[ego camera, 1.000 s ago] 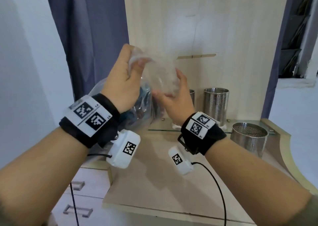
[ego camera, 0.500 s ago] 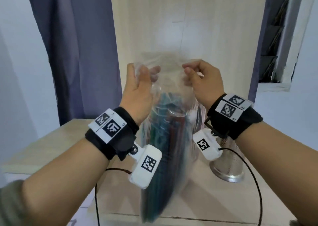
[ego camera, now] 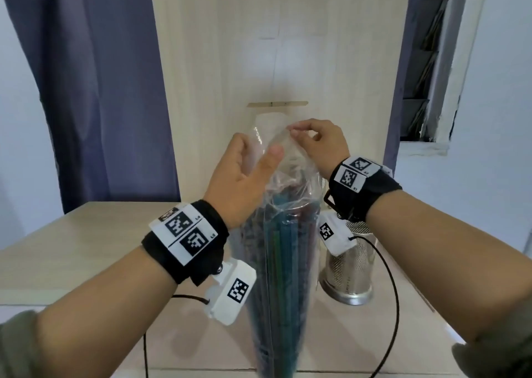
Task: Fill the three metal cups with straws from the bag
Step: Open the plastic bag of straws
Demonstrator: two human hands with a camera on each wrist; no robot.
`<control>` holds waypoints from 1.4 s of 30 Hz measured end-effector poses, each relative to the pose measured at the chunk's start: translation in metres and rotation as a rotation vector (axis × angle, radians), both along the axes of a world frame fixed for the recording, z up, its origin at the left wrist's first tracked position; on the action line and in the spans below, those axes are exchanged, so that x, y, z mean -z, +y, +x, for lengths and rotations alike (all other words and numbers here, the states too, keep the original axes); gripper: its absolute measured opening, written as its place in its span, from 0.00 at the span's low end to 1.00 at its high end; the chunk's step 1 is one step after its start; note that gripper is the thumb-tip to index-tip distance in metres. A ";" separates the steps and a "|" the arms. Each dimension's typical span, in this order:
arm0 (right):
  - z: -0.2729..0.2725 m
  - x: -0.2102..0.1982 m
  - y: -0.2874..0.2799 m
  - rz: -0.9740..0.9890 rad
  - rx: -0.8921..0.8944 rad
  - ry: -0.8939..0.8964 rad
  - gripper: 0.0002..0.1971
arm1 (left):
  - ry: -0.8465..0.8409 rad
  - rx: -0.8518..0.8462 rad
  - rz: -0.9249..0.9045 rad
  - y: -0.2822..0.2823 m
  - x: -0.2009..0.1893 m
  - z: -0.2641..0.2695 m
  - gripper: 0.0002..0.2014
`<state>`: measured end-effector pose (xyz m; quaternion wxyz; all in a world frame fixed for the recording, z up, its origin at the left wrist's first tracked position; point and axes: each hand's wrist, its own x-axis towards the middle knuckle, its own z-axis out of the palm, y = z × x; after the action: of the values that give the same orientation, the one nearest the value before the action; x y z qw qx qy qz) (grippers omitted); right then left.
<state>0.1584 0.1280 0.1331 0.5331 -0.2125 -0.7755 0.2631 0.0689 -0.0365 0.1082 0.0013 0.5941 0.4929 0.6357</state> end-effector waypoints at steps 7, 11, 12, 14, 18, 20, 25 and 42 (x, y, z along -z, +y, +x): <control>0.029 -0.016 -0.030 -0.405 -0.029 -0.244 0.12 | 0.146 -0.111 -0.094 -0.005 -0.037 -0.021 0.13; 0.057 -0.015 -0.071 -0.463 -0.245 -0.599 0.28 | -0.109 0.009 -0.137 0.003 -0.051 -0.027 0.09; 0.058 -0.009 -0.074 -0.436 -0.301 -0.646 0.35 | -0.181 0.024 -0.133 0.005 -0.056 -0.026 0.09; 0.052 0.005 -0.077 -0.328 -0.372 -0.646 0.46 | -0.275 0.057 -0.109 0.009 -0.065 -0.024 0.09; 0.028 0.041 -0.052 0.095 -0.173 -0.593 0.43 | -0.261 0.073 -0.106 0.015 -0.070 -0.016 0.10; 0.027 0.046 -0.043 0.103 -0.070 -0.576 0.40 | -0.172 0.058 -0.148 0.018 -0.063 -0.013 0.09; 0.057 0.011 -0.039 -0.167 -0.222 -0.822 0.40 | -0.111 0.062 -0.279 0.017 -0.046 -0.014 0.13; 0.048 -0.036 -0.062 -0.298 -0.090 -0.195 0.08 | -0.050 0.066 -0.264 0.030 -0.026 -0.001 0.07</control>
<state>0.2060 0.0664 0.1689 0.4056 -0.2790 -0.7847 0.3768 0.0680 -0.0062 0.1339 0.1126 0.5886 0.5522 0.5796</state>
